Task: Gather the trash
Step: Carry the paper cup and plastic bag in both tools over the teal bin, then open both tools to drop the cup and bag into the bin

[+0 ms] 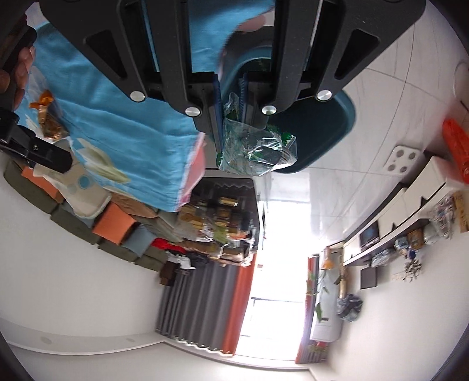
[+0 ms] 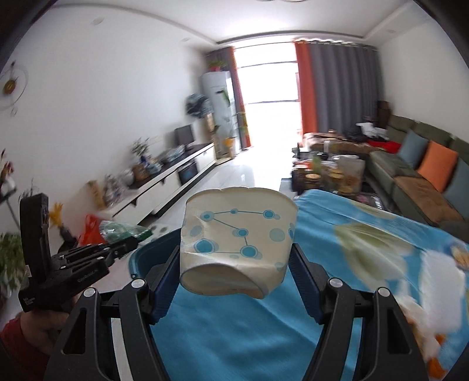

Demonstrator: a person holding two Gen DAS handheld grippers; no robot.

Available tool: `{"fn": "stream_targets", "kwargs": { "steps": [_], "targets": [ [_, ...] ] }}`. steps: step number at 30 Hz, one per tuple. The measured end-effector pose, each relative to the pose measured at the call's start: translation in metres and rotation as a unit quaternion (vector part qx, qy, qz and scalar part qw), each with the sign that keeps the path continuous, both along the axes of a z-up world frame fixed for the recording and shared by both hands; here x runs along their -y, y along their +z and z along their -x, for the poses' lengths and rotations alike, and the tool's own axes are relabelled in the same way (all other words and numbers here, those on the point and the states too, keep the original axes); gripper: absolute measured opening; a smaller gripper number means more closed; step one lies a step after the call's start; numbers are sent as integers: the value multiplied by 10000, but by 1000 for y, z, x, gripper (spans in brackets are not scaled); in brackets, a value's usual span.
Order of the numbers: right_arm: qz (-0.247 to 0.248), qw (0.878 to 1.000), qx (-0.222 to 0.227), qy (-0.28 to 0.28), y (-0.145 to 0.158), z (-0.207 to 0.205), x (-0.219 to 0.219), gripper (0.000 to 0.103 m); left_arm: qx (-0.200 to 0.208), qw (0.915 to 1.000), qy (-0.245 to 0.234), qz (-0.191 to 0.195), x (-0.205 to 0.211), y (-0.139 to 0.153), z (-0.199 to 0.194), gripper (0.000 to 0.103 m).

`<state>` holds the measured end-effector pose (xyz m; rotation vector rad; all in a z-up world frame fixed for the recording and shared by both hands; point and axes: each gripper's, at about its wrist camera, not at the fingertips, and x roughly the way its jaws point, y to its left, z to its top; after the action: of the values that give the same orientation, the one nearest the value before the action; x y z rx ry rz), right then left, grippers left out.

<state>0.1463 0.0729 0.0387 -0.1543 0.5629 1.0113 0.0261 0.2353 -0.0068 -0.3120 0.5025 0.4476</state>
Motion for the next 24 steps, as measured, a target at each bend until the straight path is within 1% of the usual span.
{"fn": "stream_targets", "kwargs": {
  "steps": [3, 6, 10, 14, 17, 20, 21, 24],
  "targets": [
    [161, 9995, 39, 269, -3, 0, -28, 69, -96, 9999, 105, 71, -16, -8, 5, 10],
    [428, 9977, 95, 509, -11, 2, -63, 69, -206, 9995, 172, 143, -27, -18, 6, 11],
    [696, 9949, -36, 730, -22, -3, -94, 69, -399, 9986, 203, 285, -37, -36, 5, 11],
    [905, 9919, -141, 885, -34, -5, -113, 69, -552, 9976, 201, 353, -44, -49, -5, 11],
    [1076, 9891, -163, 987, -40, -7, -128, 69, -632, 9967, 145, 495, -53, -59, -17, 11],
    [1213, 9857, -335, 1124, -46, -13, -141, 69, -752, 9950, 46, 659, -66, -70, -27, 12],
    [1246, 9851, -337, 1133, -48, -14, -145, 70, -794, 9946, 21, 661, -72, -72, -31, 13],
    [1370, 9797, -632, 1323, -56, -20, -156, 70, -901, 9935, -28, 698, -81, -80, -43, 15]
  ]
}}
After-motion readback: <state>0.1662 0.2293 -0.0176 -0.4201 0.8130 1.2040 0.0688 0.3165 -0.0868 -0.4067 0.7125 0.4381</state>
